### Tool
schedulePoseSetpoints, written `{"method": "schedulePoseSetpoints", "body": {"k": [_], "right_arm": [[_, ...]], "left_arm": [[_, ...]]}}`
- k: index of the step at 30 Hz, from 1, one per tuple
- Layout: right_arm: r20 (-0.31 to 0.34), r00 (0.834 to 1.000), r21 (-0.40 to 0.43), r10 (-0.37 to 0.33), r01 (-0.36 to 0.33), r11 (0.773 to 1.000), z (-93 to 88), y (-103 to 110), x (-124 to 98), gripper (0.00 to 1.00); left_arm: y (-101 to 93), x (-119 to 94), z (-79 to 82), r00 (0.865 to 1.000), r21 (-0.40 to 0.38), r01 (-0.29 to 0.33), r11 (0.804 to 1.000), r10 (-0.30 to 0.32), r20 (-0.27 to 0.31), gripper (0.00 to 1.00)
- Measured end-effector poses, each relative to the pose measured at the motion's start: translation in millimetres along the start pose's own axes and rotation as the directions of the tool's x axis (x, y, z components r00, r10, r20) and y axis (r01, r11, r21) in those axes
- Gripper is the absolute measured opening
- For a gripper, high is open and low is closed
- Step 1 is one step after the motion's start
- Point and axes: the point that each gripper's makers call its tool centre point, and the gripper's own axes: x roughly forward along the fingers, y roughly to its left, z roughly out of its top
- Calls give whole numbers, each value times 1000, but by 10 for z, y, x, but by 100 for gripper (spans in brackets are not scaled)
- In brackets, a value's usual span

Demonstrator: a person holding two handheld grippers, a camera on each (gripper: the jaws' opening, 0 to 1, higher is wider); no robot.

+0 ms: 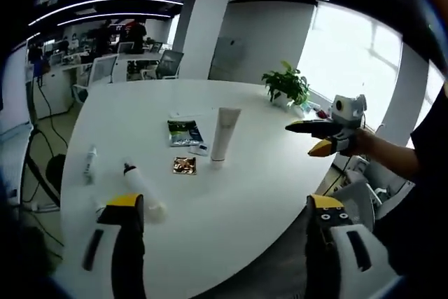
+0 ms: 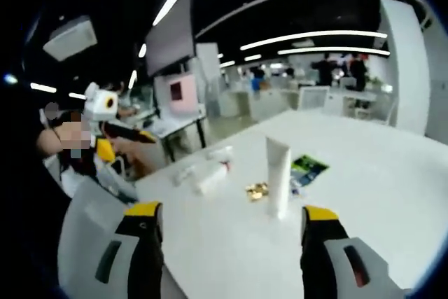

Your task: Arrange the skincare products in the storage area until every visible bottle or jar stands upright without overlapping.

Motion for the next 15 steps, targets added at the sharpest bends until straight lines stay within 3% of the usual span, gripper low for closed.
{"method": "schedulePoseSetpoints", "body": {"k": [8,11,15], "right_arm": [[33,999,-29,-24,25,999,190,8,-164,89],[71,997,6,-31,31,1000,232,-10,-229,92],[75,997,38,-37,35,999,187,-7,-300,97]], "left_arm": [[-21,90,50,1000,-7,21,1000,-21,5,90],[-87,136,28,1000,6,27,1000,-27,-2,90],[-168,178,-44,999,-13,45,999,-45,-4,90]]}}
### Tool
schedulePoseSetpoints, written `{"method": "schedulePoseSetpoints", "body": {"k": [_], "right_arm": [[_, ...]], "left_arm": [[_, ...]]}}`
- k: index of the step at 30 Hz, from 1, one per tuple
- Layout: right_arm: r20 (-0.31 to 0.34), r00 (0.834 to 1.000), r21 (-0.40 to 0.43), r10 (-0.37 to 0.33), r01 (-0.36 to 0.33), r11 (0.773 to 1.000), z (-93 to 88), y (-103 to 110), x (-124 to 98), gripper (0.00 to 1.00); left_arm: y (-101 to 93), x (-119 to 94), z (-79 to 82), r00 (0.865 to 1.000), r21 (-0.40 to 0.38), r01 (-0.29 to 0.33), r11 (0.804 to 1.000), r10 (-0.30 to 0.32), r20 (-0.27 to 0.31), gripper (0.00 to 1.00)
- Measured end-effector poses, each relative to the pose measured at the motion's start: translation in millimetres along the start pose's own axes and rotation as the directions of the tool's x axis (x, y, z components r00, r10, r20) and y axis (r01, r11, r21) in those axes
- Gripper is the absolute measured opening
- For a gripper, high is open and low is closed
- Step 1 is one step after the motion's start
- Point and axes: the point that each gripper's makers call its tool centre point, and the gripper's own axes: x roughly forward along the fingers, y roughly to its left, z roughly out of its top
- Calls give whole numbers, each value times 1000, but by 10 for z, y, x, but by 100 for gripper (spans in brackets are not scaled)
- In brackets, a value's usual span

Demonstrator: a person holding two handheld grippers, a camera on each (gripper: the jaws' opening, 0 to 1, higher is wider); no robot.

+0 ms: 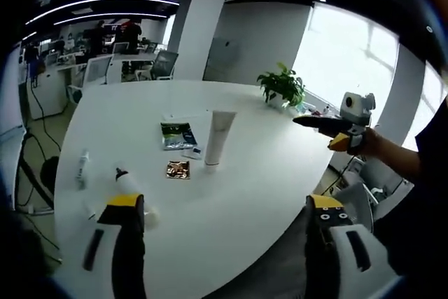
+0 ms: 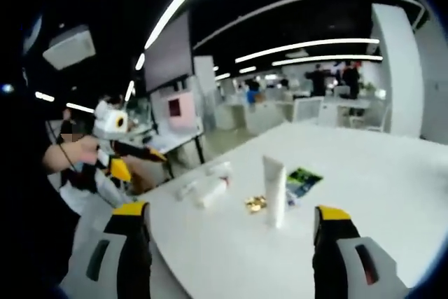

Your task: Arrange the skincare products in the storage area until every visible bottle or jar stands upright without overlapping.

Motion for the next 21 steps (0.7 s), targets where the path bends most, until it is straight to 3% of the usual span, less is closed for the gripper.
{"method": "schedulePoseSetpoints", "body": {"k": [6,21], "right_arm": [[9,999,34,-44,44,998,-73,-43,-59,99],[-24,996,81,-86,87,993,-351,-45,-275,99]], "left_arm": [[-61,27,-91,999,-3,22,1000,-22,-34,90],[-130,102,-22,998,14,42,999,-41,-51,90]]}}
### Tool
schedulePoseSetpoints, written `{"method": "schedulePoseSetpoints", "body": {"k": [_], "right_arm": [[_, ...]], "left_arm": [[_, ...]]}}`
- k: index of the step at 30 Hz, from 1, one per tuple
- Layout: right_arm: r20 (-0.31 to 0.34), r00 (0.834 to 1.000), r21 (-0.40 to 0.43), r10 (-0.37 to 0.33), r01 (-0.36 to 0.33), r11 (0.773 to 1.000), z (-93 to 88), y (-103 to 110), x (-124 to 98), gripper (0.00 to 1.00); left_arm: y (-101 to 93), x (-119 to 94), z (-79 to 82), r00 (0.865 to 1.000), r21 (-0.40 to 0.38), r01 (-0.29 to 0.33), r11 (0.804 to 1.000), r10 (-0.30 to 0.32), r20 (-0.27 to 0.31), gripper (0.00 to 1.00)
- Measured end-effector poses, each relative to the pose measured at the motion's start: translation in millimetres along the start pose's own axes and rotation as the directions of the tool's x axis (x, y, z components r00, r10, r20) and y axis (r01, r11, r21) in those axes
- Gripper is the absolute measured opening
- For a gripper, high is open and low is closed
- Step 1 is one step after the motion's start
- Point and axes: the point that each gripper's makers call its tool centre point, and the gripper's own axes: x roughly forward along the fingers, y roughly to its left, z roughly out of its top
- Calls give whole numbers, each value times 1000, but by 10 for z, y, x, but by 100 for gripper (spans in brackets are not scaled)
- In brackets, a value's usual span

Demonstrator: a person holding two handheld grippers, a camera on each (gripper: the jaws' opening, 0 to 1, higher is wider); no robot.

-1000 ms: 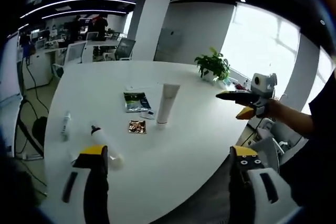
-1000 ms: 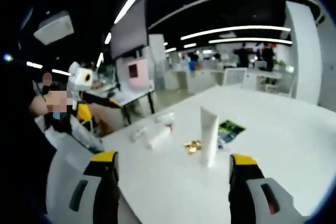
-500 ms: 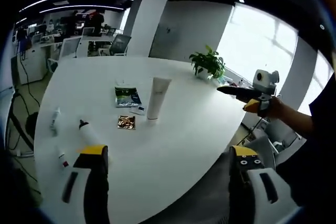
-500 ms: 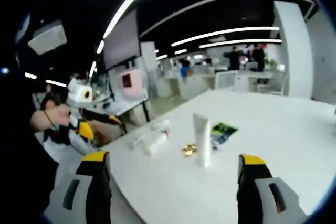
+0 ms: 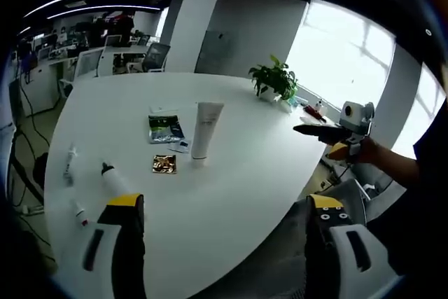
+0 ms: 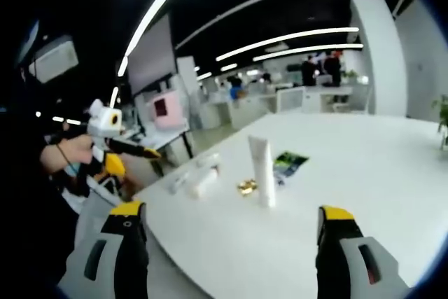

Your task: Arrange the skincare products in the storage area until every visible bottle or jar stands upright without overlapping.

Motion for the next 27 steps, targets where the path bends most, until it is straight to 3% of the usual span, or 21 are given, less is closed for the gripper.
{"method": "schedulePoseSetpoints", "body": {"k": [15,27], "right_arm": [[-26,1000,11,6,-6,1000,-59,83,21,99],[-60,998,27,14,-13,1000,-176,111,96,99]], "left_arm": [[133,-67,38,1000,-25,-23,999,24,21,90],[284,-65,-175,999,-67,-54,996,54,3,89]]}}
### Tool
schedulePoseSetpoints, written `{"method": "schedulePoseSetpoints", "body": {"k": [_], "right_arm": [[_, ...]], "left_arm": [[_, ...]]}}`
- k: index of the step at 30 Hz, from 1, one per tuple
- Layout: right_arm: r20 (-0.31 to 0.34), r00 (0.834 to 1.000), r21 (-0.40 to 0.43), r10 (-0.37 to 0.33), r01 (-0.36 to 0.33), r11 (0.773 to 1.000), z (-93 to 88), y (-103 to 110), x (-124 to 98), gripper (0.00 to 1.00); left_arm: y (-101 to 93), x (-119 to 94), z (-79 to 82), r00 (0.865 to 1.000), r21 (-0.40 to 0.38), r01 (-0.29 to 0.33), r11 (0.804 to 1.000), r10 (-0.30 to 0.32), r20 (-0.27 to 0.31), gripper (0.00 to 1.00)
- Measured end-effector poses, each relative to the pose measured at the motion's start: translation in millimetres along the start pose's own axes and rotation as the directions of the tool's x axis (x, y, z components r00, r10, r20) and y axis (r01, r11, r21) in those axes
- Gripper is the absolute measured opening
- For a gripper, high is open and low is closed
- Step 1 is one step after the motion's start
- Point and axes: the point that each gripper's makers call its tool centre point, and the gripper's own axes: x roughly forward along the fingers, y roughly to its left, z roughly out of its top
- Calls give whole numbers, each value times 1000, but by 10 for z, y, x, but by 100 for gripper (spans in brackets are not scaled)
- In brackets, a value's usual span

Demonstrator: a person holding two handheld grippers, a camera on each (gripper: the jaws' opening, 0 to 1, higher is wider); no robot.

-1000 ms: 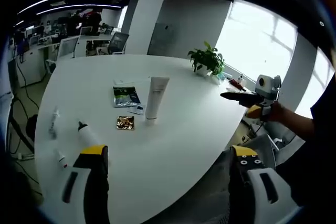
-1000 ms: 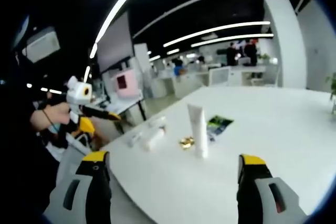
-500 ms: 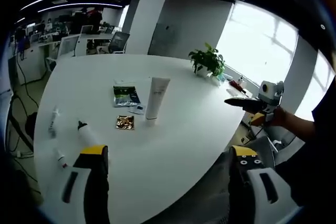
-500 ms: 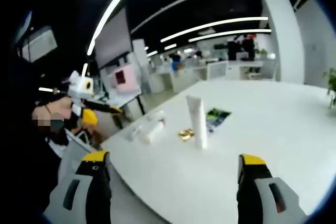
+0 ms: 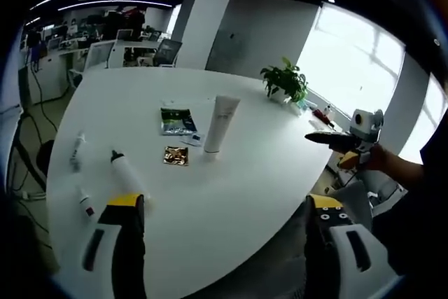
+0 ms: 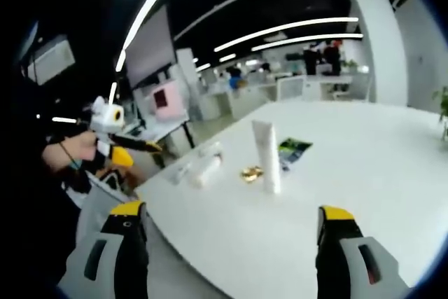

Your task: Arrange the skincare products in the storage area until every visible bottle or jar stands upright without overlapping.

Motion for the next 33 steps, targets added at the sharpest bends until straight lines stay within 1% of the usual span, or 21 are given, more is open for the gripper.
{"method": "schedulePoseSetpoints", "body": {"k": [4,8,9,11,14,16,18,21,23,25,29,33], "right_arm": [[-2,1000,2,-4,4,1000,14,-14,-5,99],[10,1000,9,-15,15,1000,47,-60,-18,99],[11,1000,19,-18,18,1000,48,-77,-17,99],[10,1000,21,-19,19,1000,41,-82,-16,99],[8,1000,24,-24,23,999,28,-98,-11,99],[8,1000,29,-24,24,999,12,-105,-6,99],[3,1000,31,-25,25,999,-5,-120,1,99],[10,1000,38,-28,27,999,2,-167,16,99],[13,999,48,-29,28,998,10,-206,47,99],[10,999,47,-31,31,998,15,-235,82,99],[26,999,66,-40,38,997,42,-251,126,99],[14,999,78,-39,38,996,-22,-279,180,99]], "left_arm": [[86,-4,-26,1000,-37,-23,999,23,4,90],[185,22,-47,999,-69,-49,996,49,-3,91],[224,33,-32,998,-79,-62,995,63,6,92],[269,50,-4,997,-87,-76,993,78,25,92],[331,86,-18,994,-81,-103,991,105,22,90],[379,120,-39,992,-66,-123,990,124,14,87],[412,158,-65,991,-74,-131,989,131,-4,85],[461,206,-72,990,-73,-144,987,143,-19,86],[519,229,-75,987,-84,-161,983,159,-33,84],[559,250,-64,985,-92,-169,981,166,-35,83],[666,305,-95,982,-102,-183,978,176,-70,78],[784,385,-132,977,-119,-201,972,190,-98,77]]}}
